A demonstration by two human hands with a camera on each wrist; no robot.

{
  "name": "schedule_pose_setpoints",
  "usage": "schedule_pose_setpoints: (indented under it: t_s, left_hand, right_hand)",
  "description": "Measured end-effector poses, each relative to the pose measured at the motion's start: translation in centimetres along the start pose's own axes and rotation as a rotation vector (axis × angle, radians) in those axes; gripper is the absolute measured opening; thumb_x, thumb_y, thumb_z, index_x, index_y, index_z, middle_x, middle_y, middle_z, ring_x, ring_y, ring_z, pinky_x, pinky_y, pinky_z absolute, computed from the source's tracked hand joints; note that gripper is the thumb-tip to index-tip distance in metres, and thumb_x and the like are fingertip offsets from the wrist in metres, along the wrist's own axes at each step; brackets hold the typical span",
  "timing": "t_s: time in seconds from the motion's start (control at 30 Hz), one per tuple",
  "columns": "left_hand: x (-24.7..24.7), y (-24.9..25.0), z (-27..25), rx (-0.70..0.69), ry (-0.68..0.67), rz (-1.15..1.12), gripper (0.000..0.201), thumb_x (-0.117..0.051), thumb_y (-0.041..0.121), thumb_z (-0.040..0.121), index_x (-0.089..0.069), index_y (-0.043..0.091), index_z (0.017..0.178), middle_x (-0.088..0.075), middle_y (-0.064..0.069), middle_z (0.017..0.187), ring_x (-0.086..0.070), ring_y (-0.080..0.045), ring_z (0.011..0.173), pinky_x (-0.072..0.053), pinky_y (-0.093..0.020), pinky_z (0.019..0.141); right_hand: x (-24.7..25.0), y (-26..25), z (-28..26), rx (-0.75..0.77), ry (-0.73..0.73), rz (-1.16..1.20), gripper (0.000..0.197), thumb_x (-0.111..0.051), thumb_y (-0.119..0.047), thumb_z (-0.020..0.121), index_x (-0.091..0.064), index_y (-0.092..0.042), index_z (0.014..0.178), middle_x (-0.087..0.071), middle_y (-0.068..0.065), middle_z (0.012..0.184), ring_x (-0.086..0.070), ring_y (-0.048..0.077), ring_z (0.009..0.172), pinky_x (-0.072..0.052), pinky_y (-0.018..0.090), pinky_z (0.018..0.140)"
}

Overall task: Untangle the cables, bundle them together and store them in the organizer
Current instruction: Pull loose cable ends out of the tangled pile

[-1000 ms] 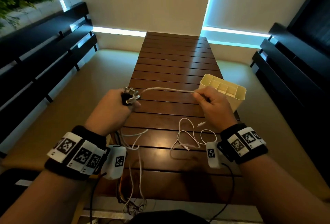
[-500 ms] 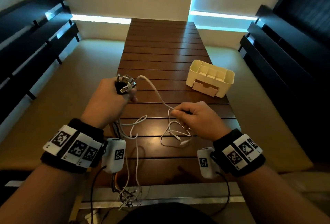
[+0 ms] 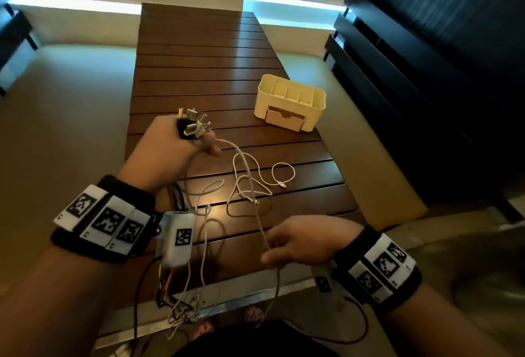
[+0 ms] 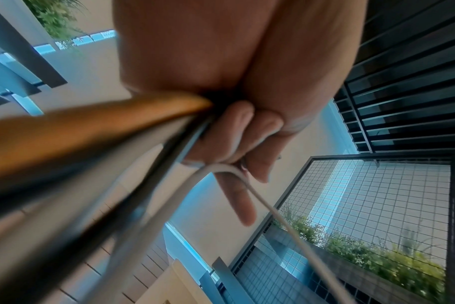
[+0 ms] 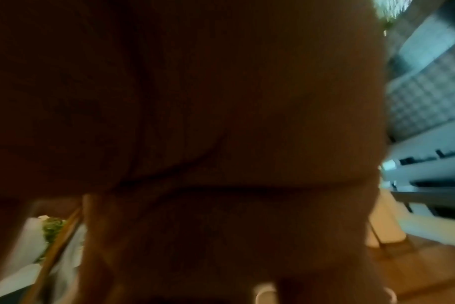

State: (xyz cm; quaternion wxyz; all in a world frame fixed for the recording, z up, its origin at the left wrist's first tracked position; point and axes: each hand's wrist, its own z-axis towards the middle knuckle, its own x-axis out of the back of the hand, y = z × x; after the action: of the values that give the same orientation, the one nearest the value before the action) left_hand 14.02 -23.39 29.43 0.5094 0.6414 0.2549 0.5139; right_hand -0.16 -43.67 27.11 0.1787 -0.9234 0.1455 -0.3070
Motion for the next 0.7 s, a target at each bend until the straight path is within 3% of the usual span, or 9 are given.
schedule_pose_setpoints:
  t_s: [0.1,0.17,0.23,0.33,0.4,0.47,0.53,0.63,0.7]
  left_hand:
    - [0.2,-0.1,-0.6,0.009,-0.012,0.002,0.014,-0.065,0.013,0.092,-0.074,0.013,0.081,-0.076,0.007,0.078,-0.064,0.006,0.07,-0.045,-0.017,0.073]
    - [0.2,0.3,-1.4,0.065,-0.09,-0.035,0.01,-0.063,0.01,0.093,-0.07,0.006,0.089,-0.076,-0.003,0.077,-0.059,0.001,0.052,-0.043,-0.017,0.053]
    - [0.1,0.8,-2.3,0.078,-0.256,-0.058,0.008,-0.062,0.013,0.096,-0.067,0.009,0.092,-0.075,-0.007,0.076,-0.052,-0.005,0.044,-0.038,-0.021,0.046]
    - [-0.3,1.1,-3.5,-0.044,-0.421,0.019,0.011,-0.064,0.017,0.095,-0.069,0.017,0.086,-0.073,-0.005,0.077,-0.057,-0.011,0.053,-0.044,-0.025,0.051]
    - [-0.2,0.7,-3.4,-0.06,-0.386,0.094,0.012,-0.064,0.018,0.095,-0.068,0.015,0.084,-0.071,-0.005,0.077,-0.063,-0.013,0.06,-0.048,-0.034,0.058]
    - [0.4,0.0,-3.0,-0.027,-0.286,0.136,0.012,-0.061,0.017,0.096,-0.067,0.013,0.086,-0.074,0.0,0.075,-0.058,0.002,0.052,-0.041,-0.02,0.057]
    - [1.1,-0.5,-2.7,-0.018,-0.177,0.169,0.015,-0.059,0.019,0.098,-0.066,0.016,0.084,-0.074,0.004,0.071,-0.057,0.005,0.052,-0.04,-0.019,0.058]
    - [1.6,-1.0,-2.7,0.006,-0.077,0.005,0.014,-0.059,0.018,0.099,-0.064,0.012,0.088,-0.07,-0.003,0.067,-0.053,0.002,0.042,-0.038,-0.01,0.048]
    - [1.4,-1.5,-2.6,0.046,-0.026,-0.159,0.012,-0.06,0.02,0.098,-0.063,0.009,0.095,-0.066,-0.006,0.063,-0.046,-0.004,0.037,-0.037,-0.019,0.043]
  right_hand:
    - [1.6,-0.5,-0.5,-0.115,0.188,-0.106,0.056,-0.057,-0.063,0.088,-0.055,-0.027,0.132,-0.06,-0.005,0.126,-0.054,0.007,0.102,-0.048,0.03,0.091]
    - [2.6,-1.2,-0.8,-0.044,0.435,0.054,0.066,-0.063,-0.064,0.081,-0.051,-0.03,0.137,-0.057,-0.008,0.132,-0.053,0.006,0.112,-0.047,0.027,0.095]
    - [3.2,-2.3,-0.5,0.123,0.583,0.248,0.07,-0.071,-0.058,0.078,-0.047,-0.037,0.14,-0.052,-0.015,0.137,-0.049,0.002,0.121,-0.044,0.024,0.094]
    - [2.8,-3.8,1.7,0.305,0.514,0.338,0.052,-0.076,-0.045,0.081,-0.053,-0.042,0.128,-0.056,-0.02,0.129,-0.052,0.003,0.121,-0.047,0.032,0.098]
    - [2.2,-4.7,2.9,0.265,0.454,0.293,0.03,-0.069,-0.039,0.089,-0.062,-0.034,0.117,-0.065,-0.013,0.113,-0.06,0.006,0.108,-0.05,0.035,0.095]
    - [1.7,-4.9,3.5,0.166,0.344,0.171,0.02,-0.059,-0.036,0.097,-0.069,-0.026,0.112,-0.069,-0.01,0.101,-0.062,-0.001,0.091,-0.049,0.024,0.084]
    - [1.1,-4.6,3.9,0.092,0.21,0.015,0.022,-0.057,-0.034,0.098,-0.073,-0.023,0.11,-0.069,-0.012,0.096,-0.056,-0.009,0.078,-0.04,0.013,0.071]
    - [0.9,-4.5,4.5,0.03,0.11,-0.089,0.034,-0.063,-0.037,0.095,-0.064,-0.028,0.127,-0.064,-0.01,0.122,-0.055,-0.002,0.101,-0.038,0.021,0.083]
    - [1.5,-4.4,4.8,0.003,0.151,-0.088,0.063,-0.073,-0.042,0.085,-0.047,-0.035,0.143,-0.048,-0.01,0.145,-0.045,0.012,0.13,-0.036,0.031,0.099]
